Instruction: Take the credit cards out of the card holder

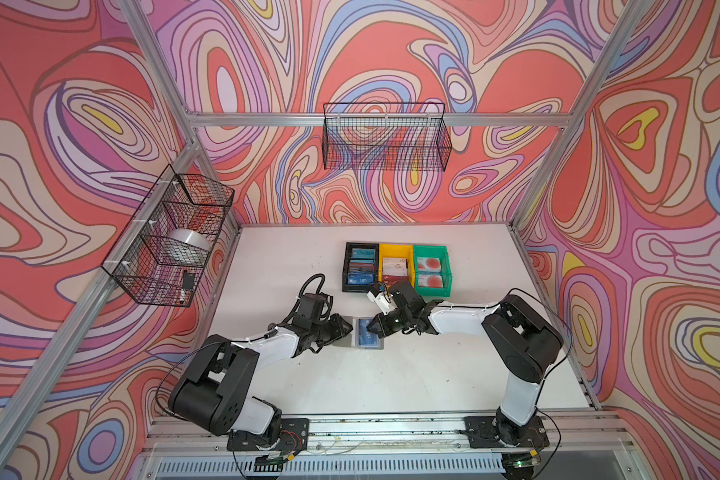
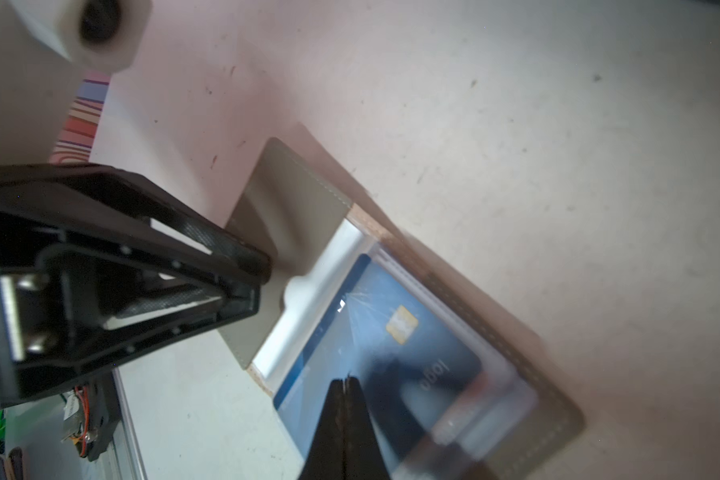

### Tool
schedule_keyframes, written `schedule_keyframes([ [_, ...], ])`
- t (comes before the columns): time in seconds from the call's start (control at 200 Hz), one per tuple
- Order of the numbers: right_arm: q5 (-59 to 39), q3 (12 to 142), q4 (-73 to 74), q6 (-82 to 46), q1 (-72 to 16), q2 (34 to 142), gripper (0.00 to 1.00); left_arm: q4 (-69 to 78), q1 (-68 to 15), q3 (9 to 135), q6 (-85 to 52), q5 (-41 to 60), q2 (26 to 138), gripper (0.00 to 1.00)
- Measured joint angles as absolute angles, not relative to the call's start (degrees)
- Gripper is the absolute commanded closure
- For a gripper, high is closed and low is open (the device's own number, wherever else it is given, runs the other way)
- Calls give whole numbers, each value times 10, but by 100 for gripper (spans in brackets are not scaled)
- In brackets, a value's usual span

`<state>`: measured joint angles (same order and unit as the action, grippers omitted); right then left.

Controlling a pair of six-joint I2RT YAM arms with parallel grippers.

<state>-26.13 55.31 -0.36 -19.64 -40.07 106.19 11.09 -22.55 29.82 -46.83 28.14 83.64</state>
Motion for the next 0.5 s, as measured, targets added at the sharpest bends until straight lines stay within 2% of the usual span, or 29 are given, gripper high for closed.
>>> schedule_keyframes([
  [0.07, -257, 543, -1, -198, -398, 1060, 96, 128, -225, 300, -472, 288, 839, 57],
  [0.215, -244, 529, -1, -201, -396, 1046, 92, 150, -225, 300, -478, 298, 854, 54],
  [0.31, -237, 524, -3, -202, -392, 1040, 89, 165, -225, 300, -484, 307, 870, 54],
  [0.501, -227, 523, -11, -202, -386, 1037, 88, 180, -226, 300, -492, 317, 886, 61],
])
